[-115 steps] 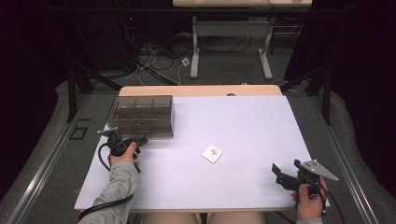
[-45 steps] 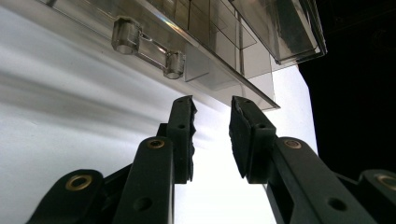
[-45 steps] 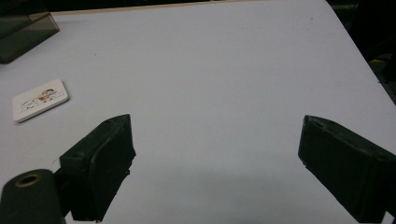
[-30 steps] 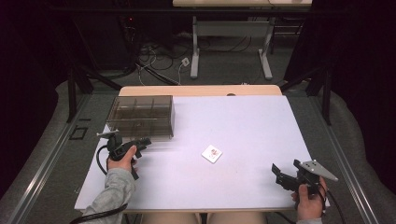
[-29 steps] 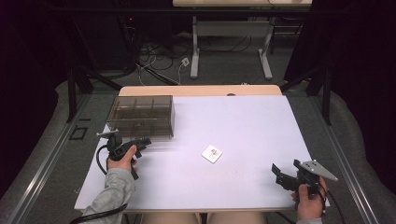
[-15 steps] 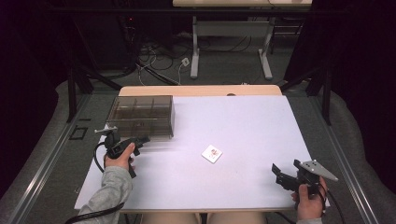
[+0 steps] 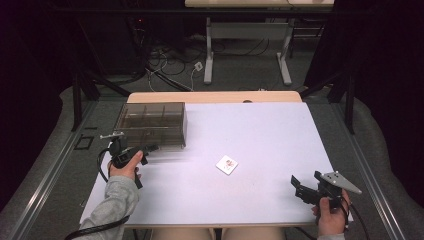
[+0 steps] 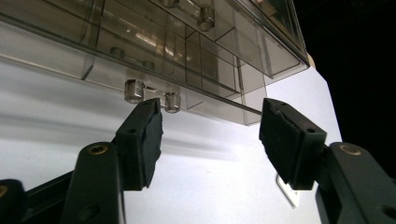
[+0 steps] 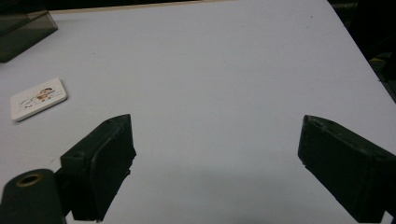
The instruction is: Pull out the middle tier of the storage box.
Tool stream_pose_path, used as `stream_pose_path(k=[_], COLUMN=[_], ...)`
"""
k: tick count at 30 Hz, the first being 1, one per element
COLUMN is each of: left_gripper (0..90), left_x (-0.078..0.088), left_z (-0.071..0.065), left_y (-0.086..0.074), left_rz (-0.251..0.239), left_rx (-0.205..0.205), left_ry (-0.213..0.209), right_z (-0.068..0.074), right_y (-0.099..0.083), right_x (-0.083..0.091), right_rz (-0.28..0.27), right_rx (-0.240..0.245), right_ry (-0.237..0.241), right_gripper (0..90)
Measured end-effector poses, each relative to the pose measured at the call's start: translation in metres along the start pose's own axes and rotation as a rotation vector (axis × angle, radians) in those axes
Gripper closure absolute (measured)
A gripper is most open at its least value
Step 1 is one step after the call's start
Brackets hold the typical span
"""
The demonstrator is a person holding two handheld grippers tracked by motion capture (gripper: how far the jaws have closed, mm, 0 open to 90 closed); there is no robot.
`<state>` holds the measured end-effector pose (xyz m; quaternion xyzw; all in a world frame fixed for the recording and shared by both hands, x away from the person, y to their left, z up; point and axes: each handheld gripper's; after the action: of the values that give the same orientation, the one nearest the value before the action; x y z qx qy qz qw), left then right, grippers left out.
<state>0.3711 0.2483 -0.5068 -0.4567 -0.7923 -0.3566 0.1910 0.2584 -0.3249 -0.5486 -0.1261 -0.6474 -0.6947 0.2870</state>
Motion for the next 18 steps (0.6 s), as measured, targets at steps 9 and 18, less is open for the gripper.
stream_pose_path(k=[9, 18], left_gripper=[35.4, 35.2], left_x=[0.007, 0.014], left_z=[-0.005, -0.008], left_y=[0.005, 0.011], left_rz=[-0.001, -0.001], left_rx=[-0.043, -0.071], left_ry=[0.042, 0.054], right_z=[0.0, 0.0], right_y=[0.0, 0.0], right_x=[0.0, 0.0], right_rz=[0.001, -0.009], right_rx=[0.0, -0.003], right_ry=[0.0, 0.005], right_gripper=[10.3, 10.3])
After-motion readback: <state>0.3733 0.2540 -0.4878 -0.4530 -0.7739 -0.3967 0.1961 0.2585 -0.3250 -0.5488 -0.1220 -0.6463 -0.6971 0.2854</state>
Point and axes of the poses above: each handheld gripper's, and its own axes: x roughly backward along the jaws, y roughly out of its top, z roughly to its left, and after that the axes turned 8 degrees about z, right-handed
